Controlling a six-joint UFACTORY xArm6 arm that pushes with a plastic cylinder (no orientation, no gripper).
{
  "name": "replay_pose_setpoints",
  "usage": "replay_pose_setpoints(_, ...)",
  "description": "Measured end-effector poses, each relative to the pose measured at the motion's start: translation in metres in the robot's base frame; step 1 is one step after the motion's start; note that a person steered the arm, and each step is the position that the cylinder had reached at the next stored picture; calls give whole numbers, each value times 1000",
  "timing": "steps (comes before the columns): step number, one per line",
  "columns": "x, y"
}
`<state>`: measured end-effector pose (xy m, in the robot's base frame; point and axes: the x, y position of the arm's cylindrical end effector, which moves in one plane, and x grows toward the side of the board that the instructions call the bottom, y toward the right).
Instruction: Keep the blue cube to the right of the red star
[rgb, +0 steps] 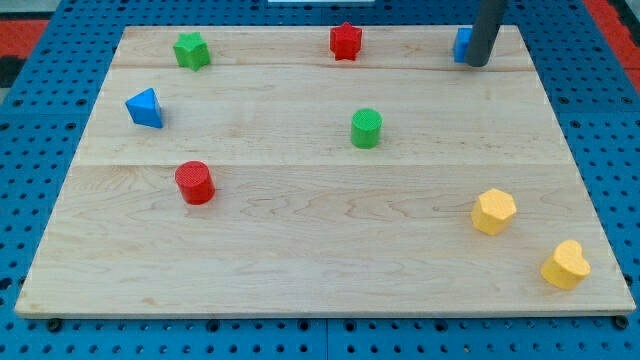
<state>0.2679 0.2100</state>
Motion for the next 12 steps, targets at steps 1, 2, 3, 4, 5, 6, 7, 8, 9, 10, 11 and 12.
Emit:
replay_pose_setpoints(1,-13,22)
replay_pose_setpoints(2,-30,18)
replay_pose_setpoints(3,-36,-1)
replay_pose_setpoints(4,-33,-22)
replay_pose_setpoints(5,-29,42)
replay_pose_setpoints(6,-56,72)
replay_pose_setpoints(7,-76,58)
replay_pose_setpoints(8,-76,13)
replay_pose_setpoints(9,-73,-20)
replay_pose_setpoints(10,-31,-34)
replay_pose_setpoints(11,8,-36)
replay_pose_setpoints(12,41,-82)
